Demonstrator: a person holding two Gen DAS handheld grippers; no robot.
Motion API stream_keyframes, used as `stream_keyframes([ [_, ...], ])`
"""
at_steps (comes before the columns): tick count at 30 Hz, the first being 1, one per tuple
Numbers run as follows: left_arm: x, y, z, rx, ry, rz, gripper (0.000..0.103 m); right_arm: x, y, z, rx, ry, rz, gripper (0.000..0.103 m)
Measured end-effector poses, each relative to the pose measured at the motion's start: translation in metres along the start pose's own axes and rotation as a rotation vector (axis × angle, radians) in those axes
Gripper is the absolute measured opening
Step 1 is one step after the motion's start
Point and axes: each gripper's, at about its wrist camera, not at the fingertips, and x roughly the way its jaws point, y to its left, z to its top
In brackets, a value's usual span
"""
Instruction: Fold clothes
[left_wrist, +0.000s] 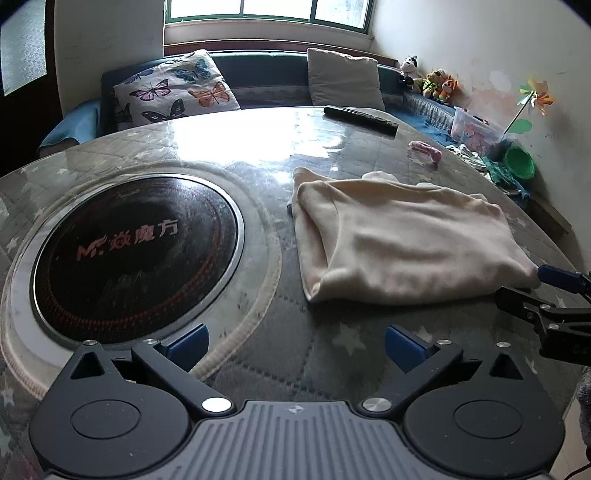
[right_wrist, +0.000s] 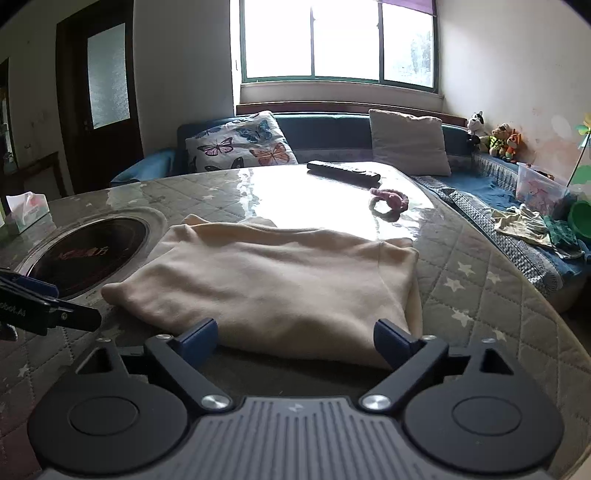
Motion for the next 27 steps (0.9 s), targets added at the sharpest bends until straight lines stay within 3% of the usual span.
stream_keyframes([
  [4,-0.007,-0.001,-0.01,0.003,-0.003,-0.001,0.103,-0.01,0.005,-0.007,0.009,-0.007,-0.018,0.103],
  [14,-0.023,-0.006,-0.034,-0.017,-0.014,0.017,0.103,-0.028,0.015,-0.026,0.026,-0.002,-0.039,0.103],
  [27,-0.052,-0.025,-0.056,0.052,-0.07,0.07,0.103,-0.047,0.026,-0.048,0.052,0.001,-0.054,0.103],
])
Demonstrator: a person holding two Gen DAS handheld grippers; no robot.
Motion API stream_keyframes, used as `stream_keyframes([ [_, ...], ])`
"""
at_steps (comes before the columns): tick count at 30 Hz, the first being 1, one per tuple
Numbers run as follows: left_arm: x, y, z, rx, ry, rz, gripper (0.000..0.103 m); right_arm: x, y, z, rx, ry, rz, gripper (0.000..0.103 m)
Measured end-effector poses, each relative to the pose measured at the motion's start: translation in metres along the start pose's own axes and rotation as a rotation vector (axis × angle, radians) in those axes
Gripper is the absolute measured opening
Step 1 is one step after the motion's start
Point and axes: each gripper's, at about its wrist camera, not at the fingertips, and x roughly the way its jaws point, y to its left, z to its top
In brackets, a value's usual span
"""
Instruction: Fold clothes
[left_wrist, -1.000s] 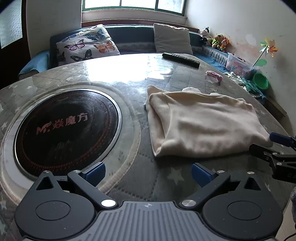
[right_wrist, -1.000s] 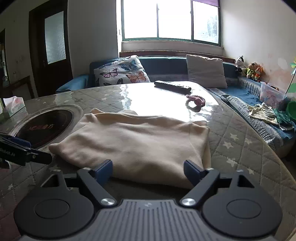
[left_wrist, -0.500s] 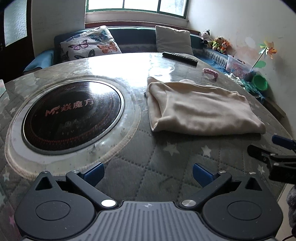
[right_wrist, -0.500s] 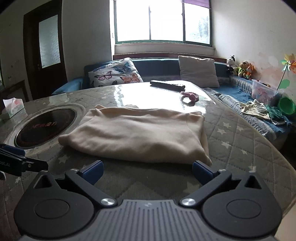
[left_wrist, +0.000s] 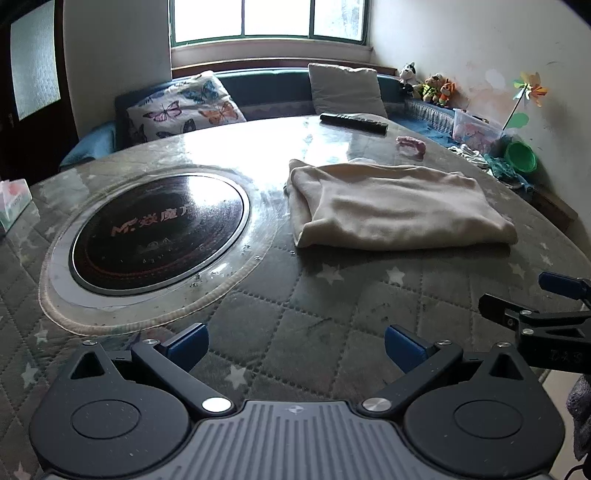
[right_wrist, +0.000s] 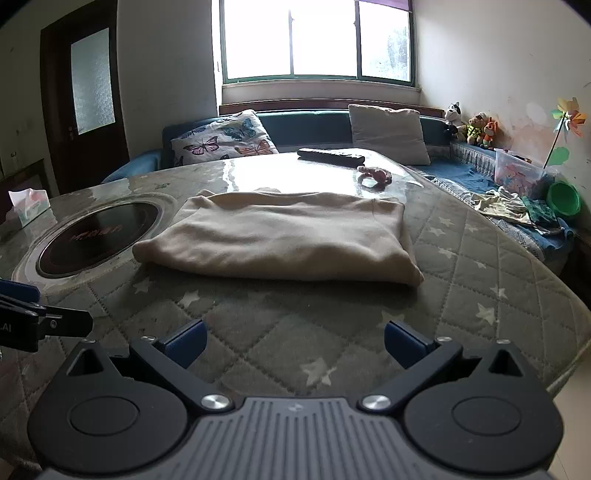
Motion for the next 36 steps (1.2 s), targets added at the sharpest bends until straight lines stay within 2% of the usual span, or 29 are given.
stream_keyframes([
  [8,-0.021,-0.008,-0.006,0.021,-0.041,0.028,0.103,-0.012,0.0,-0.01,0.007,-0.01,-0.006,0.103],
  [36,-0.052,-0.032,-0.025,0.071,-0.088,0.07,0.103,-0.039,-0.002,-0.024,0.037,-0.055,0.004,0.103],
])
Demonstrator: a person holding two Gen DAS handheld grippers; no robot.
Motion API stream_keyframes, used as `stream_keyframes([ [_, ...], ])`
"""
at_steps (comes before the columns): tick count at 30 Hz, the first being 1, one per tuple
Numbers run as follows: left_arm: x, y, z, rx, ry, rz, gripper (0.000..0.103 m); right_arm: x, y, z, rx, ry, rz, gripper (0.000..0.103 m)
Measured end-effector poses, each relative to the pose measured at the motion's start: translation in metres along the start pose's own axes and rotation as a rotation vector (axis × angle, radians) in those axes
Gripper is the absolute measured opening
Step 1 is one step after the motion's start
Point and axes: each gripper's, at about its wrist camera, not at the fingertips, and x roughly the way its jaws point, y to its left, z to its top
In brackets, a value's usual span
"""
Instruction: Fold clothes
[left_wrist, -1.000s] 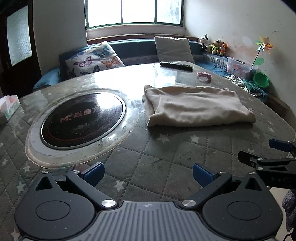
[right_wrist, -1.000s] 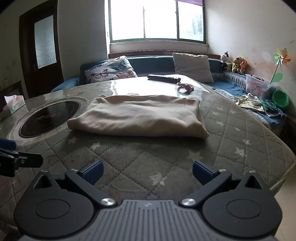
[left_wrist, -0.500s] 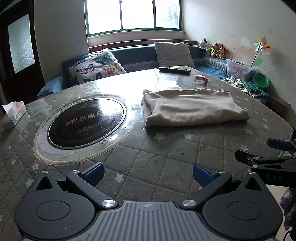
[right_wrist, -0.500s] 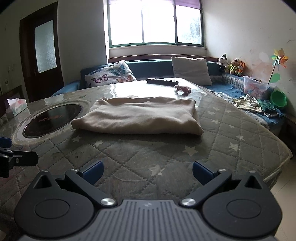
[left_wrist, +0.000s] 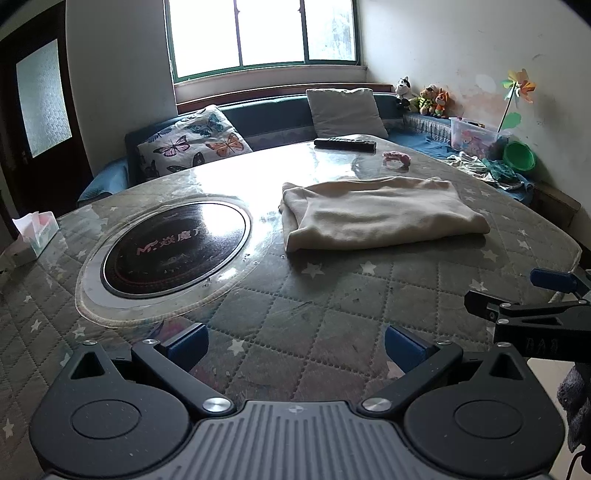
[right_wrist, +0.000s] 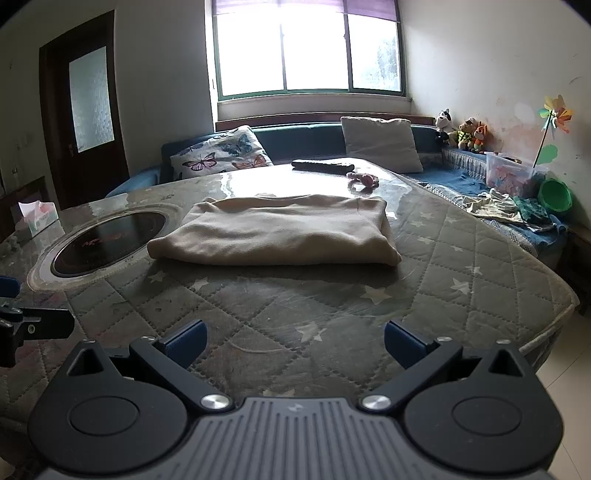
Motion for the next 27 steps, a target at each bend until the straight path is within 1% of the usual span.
stream_keyframes([
  [13,-0.016,-0.01,-0.004,0.031,-0.032,0.023,0.103,-0.01,-0.001,-0.002,0.002,-0.018,0.023,0.103],
  [27,-0.026,-0.018,-0.006,0.055,-0.059,0.038,0.103,-0.021,-0.003,-0.001,0.012,-0.047,0.029,0.103],
])
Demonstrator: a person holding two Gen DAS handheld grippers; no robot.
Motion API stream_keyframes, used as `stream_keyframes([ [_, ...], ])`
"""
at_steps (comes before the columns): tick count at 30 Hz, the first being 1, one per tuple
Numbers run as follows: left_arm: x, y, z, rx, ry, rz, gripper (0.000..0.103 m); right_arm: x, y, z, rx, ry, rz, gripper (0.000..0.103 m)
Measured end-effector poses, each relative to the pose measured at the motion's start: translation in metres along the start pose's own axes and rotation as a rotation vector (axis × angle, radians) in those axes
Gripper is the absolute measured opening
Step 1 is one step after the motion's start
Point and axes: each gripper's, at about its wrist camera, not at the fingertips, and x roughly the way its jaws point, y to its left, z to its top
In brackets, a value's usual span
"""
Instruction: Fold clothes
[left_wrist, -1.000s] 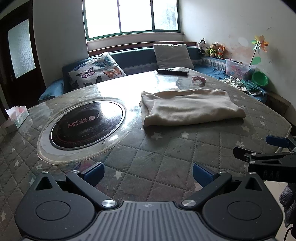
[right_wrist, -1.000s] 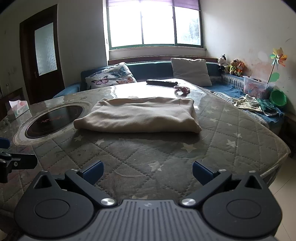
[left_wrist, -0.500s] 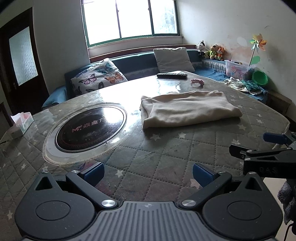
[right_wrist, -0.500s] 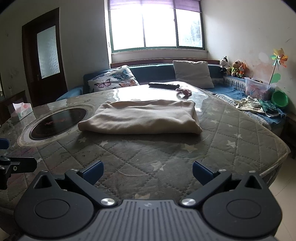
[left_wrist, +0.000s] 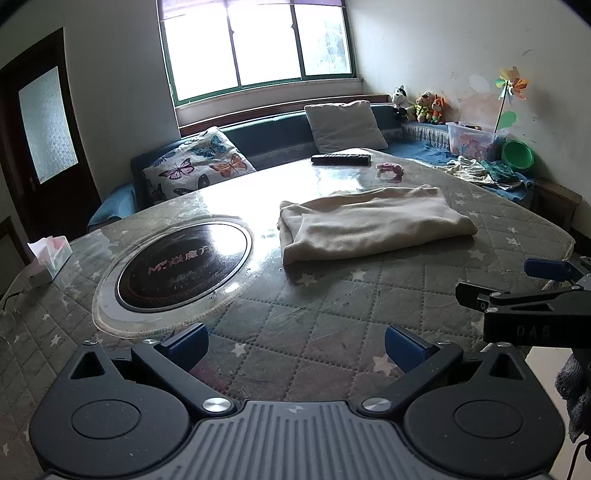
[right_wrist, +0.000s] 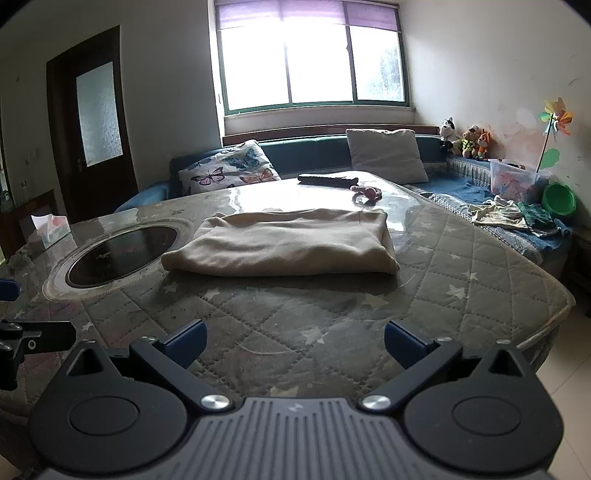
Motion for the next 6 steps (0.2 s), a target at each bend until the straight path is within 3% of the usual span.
stream_keyframes([
  [6,0.0005,-0.001,-0.0005,0.005,0.005,-0.003,0.103,-0.0022,0.0021,0.0003,-0.003,-0.003,0.002,0.103],
])
